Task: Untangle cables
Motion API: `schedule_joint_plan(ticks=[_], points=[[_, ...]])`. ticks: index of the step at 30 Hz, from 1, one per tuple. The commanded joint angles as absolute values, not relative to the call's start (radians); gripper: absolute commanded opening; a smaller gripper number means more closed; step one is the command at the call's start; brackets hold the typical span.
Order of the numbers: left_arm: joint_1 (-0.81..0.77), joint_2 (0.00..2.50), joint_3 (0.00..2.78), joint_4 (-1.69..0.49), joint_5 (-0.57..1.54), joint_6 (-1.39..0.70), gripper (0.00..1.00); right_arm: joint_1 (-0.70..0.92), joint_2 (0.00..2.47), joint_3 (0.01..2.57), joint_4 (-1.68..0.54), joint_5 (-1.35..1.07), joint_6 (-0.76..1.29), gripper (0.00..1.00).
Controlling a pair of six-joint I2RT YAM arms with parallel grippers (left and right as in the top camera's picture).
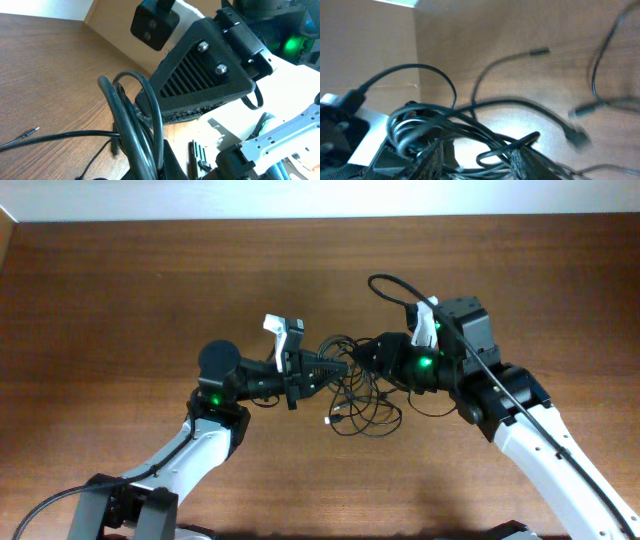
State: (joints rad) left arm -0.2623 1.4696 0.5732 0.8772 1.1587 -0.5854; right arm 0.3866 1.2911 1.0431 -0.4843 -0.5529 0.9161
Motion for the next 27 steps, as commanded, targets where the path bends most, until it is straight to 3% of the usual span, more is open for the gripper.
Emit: schedule_joint_plan(ticks=[1, 4, 7, 15, 20, 27], points=[[-0.259, 1.458, 0.579, 0.89, 1.182, -0.543, 0.0, 0.386, 1.314, 1.047, -0.542, -0.555, 1.005, 0.41], [-0.259, 1.458, 0.579, 0.929, 1.183, -0.544, 0.0, 0.386, 1.346, 1.047, -0.554, -0.554, 1.012, 0.37], [-0.259, 1.458, 0.579, 0.946, 1.182, -0.544, 0.0, 0.387, 1.374, 1.047, -0.554, -0.573, 1.03, 0.04], [-0.259, 1.458, 0.579, 0.825, 1.147, -0.419, 0.0, 0.31, 1.284, 1.05, -0.53, -0.629, 0.836, 0.04], [-0.259, 1.458, 0.579, 0.502, 0.779, -0.406, 0.0, 0.207, 1.172, 1.05, -0.4, -0.861, 0.773, 0.04], [-0.259, 1.458, 0.579, 0.379, 0.492, -0.418, 0.0, 0.166, 1.162, 1.05, -0.3, -0.934, 0.736, 0.04]])
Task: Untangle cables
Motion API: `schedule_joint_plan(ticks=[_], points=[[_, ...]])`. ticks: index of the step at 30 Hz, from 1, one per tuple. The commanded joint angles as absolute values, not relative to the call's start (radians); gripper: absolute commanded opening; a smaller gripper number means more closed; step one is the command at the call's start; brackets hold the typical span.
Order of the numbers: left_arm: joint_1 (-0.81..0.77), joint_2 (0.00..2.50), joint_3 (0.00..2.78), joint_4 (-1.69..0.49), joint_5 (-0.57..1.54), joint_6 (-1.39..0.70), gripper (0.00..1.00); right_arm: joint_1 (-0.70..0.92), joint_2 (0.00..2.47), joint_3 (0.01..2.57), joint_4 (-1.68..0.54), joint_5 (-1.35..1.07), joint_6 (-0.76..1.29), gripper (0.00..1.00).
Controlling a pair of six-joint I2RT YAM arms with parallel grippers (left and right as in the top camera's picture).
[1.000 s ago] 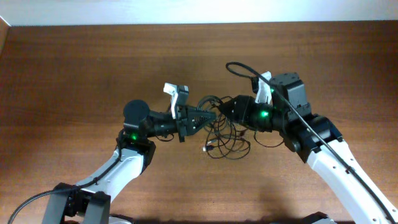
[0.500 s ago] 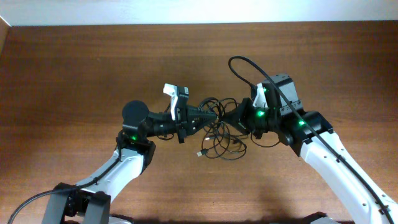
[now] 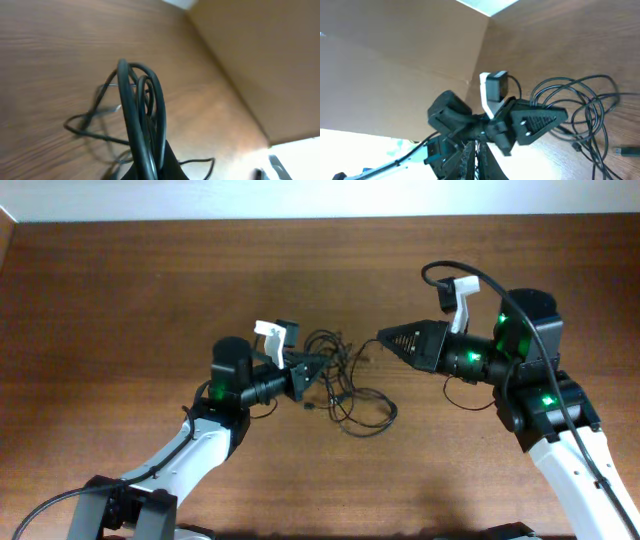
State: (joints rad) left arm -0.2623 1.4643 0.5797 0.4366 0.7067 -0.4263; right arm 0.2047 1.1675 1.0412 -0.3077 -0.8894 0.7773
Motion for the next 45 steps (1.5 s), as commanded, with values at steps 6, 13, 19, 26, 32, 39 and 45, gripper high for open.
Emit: schedule_joint_plan(ticks=[6, 13, 19, 26, 32, 39, 45], points=[[-0.259, 1.458, 0.579, 0.53, 0.702, -0.369, 0.0, 0.189, 1.17, 1.049, -0.552, -0.703, 0.737, 0.29], [-0.259, 1.458, 0.579, 0.706, 1.103, -0.305, 0.0, 0.31, 1.241, 1.048, -0.621, -0.577, 0.807, 0.36], [-0.259, 1.458, 0.579, 0.726, 1.182, -0.293, 0.0, 0.353, 1.352, 1.048, -0.558, -0.582, 0.882, 0.35], [-0.259, 1.458, 0.579, 0.798, 1.254, -0.293, 0.0, 0.353, 1.371, 1.048, -0.524, -0.591, 0.937, 0.09], [-0.259, 1.458, 0.579, 0.817, 1.188, -0.293, 0.0, 0.352, 1.37, 1.048, -0.515, -0.692, 0.865, 0.04], [-0.259, 1.458, 0.578, 0.452, 0.568, -0.389, 0.0, 0.305, 1.34, 1.048, -0.46, -0.888, 0.649, 0.04], [-0.259, 1.458, 0.578, 0.382, 0.506, -0.422, 0.0, 0.301, 1.335, 1.048, -0.203, -1.022, 0.651, 0.04]])
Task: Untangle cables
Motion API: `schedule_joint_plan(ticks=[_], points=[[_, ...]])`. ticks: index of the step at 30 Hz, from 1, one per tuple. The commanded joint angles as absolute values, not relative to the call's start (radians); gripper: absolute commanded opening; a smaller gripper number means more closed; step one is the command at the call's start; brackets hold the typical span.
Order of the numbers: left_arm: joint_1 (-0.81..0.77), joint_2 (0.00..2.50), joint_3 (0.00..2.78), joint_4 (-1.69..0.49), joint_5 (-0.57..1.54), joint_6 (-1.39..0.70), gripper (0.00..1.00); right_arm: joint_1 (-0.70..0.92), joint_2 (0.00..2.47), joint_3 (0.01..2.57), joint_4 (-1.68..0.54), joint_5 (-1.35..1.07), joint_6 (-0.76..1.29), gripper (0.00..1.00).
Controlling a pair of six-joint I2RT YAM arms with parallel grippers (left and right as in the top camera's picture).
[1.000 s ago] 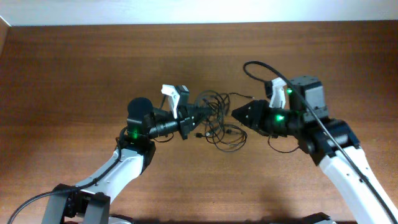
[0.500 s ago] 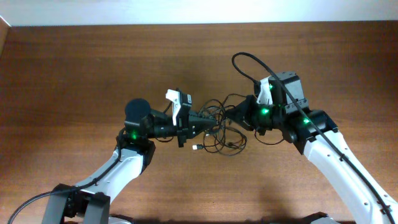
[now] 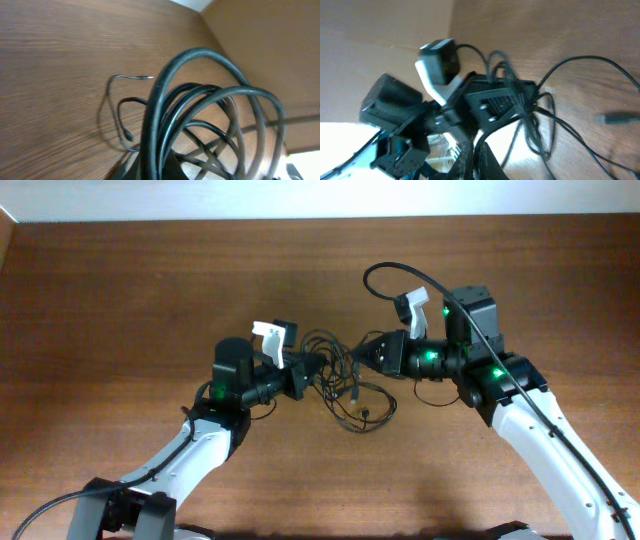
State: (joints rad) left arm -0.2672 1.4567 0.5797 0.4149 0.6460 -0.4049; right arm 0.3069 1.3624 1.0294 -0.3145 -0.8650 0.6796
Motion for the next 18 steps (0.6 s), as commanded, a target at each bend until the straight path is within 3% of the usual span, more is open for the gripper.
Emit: schedule_joint_plan(ticks=[1, 4, 7, 10, 13, 18], points=[[-0.259, 1.458, 0.578, 0.365, 0.492, -0.422, 0.0, 0.301, 1.335, 1.048, -0.171, -1.029, 0.652, 0.04], [-0.259, 1.458, 0.578, 0.294, 0.473, -0.421, 0.0, 0.3, 1.335, 1.048, -0.062, -1.016, 0.693, 0.04], [-0.259, 1.458, 0.578, 0.268, 0.474, -0.422, 0.0, 0.3, 1.336, 1.048, -0.098, -0.92, 0.7, 0.04], [-0.259, 1.458, 0.578, 0.275, 0.474, -0.422, 0.0, 0.308, 1.338, 1.048, -0.314, -0.751, 0.767, 0.31], [-0.259, 1.458, 0.578, 0.276, 0.482, -0.422, 0.0, 0.36, 1.375, 1.047, -0.413, -0.642, 0.842, 0.32], [-0.259, 1.458, 0.578, 0.275, 0.508, -0.417, 0.0, 0.463, 1.519, 1.047, -0.317, -0.563, 0.964, 0.35]])
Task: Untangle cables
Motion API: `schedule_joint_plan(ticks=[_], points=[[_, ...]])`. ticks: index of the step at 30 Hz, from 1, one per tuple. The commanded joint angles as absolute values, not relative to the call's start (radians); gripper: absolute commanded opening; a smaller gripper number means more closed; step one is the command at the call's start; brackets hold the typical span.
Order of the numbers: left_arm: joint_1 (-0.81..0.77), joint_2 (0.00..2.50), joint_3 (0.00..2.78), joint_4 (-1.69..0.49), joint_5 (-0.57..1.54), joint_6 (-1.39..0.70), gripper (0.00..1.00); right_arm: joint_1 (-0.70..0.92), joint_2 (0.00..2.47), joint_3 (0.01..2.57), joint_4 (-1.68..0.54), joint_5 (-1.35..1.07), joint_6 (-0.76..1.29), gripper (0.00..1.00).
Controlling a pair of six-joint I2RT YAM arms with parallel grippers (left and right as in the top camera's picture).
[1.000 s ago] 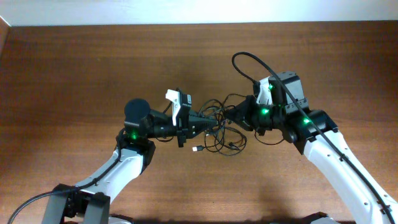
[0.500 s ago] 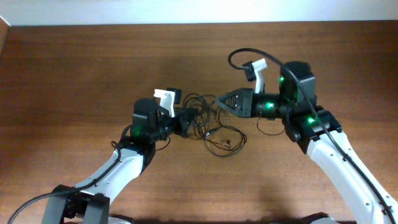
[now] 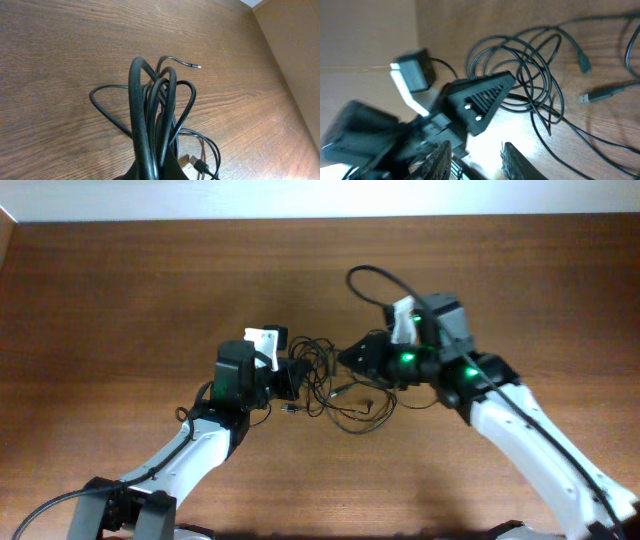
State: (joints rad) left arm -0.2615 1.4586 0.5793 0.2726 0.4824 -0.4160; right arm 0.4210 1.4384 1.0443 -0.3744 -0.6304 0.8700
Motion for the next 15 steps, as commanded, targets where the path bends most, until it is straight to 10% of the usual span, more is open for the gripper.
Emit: schedule_joint_plan(ticks=[1, 15], points=[[-0.259, 1.458, 0.578, 0.276, 0.508, -0.418, 0.0, 0.473, 1.552, 1.047, -0.286, -0.562, 0.99, 0.34], [-0.259, 1.458, 0.578, 0.287, 0.589, -0.452, 0.0, 0.473, 1.726, 1.045, -0.085, -0.461, 1.161, 0.31]])
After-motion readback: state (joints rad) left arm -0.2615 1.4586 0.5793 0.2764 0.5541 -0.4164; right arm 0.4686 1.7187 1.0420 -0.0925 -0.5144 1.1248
